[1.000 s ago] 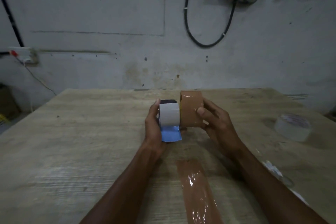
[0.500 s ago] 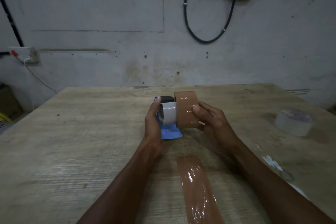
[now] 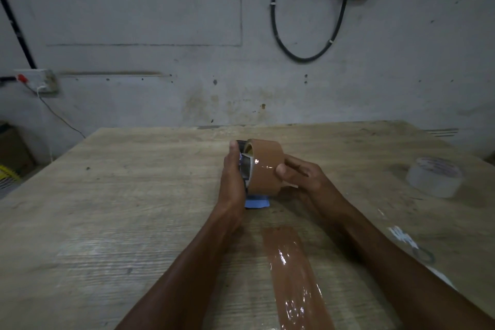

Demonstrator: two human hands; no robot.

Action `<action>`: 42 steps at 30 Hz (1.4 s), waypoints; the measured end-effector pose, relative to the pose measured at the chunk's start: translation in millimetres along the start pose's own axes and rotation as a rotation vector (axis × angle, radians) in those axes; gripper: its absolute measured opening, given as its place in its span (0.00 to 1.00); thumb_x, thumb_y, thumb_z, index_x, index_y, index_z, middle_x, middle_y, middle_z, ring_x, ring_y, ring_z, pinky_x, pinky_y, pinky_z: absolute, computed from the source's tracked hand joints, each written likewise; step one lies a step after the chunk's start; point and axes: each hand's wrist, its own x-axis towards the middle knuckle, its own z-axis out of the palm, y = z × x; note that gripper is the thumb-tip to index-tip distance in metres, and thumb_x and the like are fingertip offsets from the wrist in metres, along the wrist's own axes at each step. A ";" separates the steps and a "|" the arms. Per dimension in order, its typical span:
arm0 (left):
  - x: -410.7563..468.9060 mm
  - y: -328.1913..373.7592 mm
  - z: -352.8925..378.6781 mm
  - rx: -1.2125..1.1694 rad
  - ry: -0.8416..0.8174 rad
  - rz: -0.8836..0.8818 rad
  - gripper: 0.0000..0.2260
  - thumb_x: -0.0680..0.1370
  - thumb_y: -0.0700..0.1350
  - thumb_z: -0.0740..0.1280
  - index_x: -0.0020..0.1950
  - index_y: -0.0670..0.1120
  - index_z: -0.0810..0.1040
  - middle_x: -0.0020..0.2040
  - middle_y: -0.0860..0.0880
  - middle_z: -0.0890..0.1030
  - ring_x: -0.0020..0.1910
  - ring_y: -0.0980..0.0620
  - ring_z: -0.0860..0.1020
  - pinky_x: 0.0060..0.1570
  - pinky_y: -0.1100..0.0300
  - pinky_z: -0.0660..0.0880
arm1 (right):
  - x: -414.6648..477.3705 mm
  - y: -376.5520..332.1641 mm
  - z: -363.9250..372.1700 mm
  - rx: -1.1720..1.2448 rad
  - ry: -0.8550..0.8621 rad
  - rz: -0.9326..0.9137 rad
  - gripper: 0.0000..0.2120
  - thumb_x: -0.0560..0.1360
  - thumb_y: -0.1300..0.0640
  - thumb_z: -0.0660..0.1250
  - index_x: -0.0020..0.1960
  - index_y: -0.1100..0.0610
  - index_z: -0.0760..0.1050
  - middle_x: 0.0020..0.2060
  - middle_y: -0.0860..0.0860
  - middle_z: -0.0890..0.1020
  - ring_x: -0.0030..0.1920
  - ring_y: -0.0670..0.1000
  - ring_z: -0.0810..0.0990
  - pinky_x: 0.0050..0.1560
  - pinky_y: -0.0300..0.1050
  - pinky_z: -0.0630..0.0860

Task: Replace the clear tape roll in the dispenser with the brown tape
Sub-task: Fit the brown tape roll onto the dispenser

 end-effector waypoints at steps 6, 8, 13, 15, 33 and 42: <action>-1.3 -2.0 1.3 0.135 0.045 0.025 0.31 0.80 0.67 0.48 0.64 0.49 0.79 0.56 0.44 0.84 0.52 0.46 0.84 0.52 0.51 0.82 | 0.7 6.2 3.6 -0.196 0.001 -0.058 0.20 0.79 0.49 0.63 0.70 0.49 0.74 0.61 0.49 0.83 0.61 0.50 0.81 0.60 0.49 0.79; -2.1 -1.2 1.4 0.152 0.058 0.027 0.30 0.80 0.66 0.47 0.64 0.49 0.79 0.55 0.44 0.84 0.52 0.47 0.84 0.52 0.52 0.81 | 0.2 6.8 5.2 -0.207 0.026 -0.070 0.20 0.78 0.48 0.63 0.68 0.50 0.74 0.59 0.48 0.84 0.59 0.50 0.82 0.56 0.45 0.80; -0.8 -0.7 1.2 0.144 0.098 0.015 0.27 0.80 0.67 0.50 0.61 0.50 0.77 0.55 0.46 0.84 0.52 0.47 0.83 0.55 0.46 0.80 | 2.2 9.1 9.9 -0.243 0.157 -0.190 0.15 0.78 0.51 0.65 0.60 0.58 0.79 0.53 0.52 0.86 0.54 0.50 0.84 0.52 0.43 0.80; -0.8 -0.7 3.4 0.162 0.088 0.019 0.25 0.80 0.66 0.52 0.61 0.49 0.77 0.55 0.46 0.83 0.52 0.47 0.83 0.52 0.48 0.81 | 3.1 8.4 15.3 -0.191 0.148 -0.201 0.16 0.76 0.53 0.65 0.59 0.61 0.81 0.50 0.53 0.87 0.51 0.50 0.86 0.49 0.38 0.80; 4.8 -1.1 -7.9 -0.007 0.034 -0.080 0.28 0.80 0.64 0.55 0.60 0.44 0.81 0.53 0.40 0.84 0.49 0.43 0.84 0.48 0.50 0.81 | 5.1 29.8 16.6 -0.279 0.080 -0.168 0.14 0.71 0.53 0.73 0.54 0.57 0.85 0.49 0.49 0.88 0.51 0.49 0.86 0.53 0.43 0.80; 1.7 -1.3 -8.9 0.023 -0.024 -0.050 0.27 0.81 0.63 0.54 0.54 0.44 0.82 0.40 0.46 0.85 0.36 0.50 0.84 0.38 0.57 0.80 | 3.5 28.7 22.6 -0.445 0.176 -0.245 0.13 0.72 0.52 0.74 0.52 0.59 0.86 0.45 0.50 0.88 0.47 0.47 0.87 0.52 0.46 0.82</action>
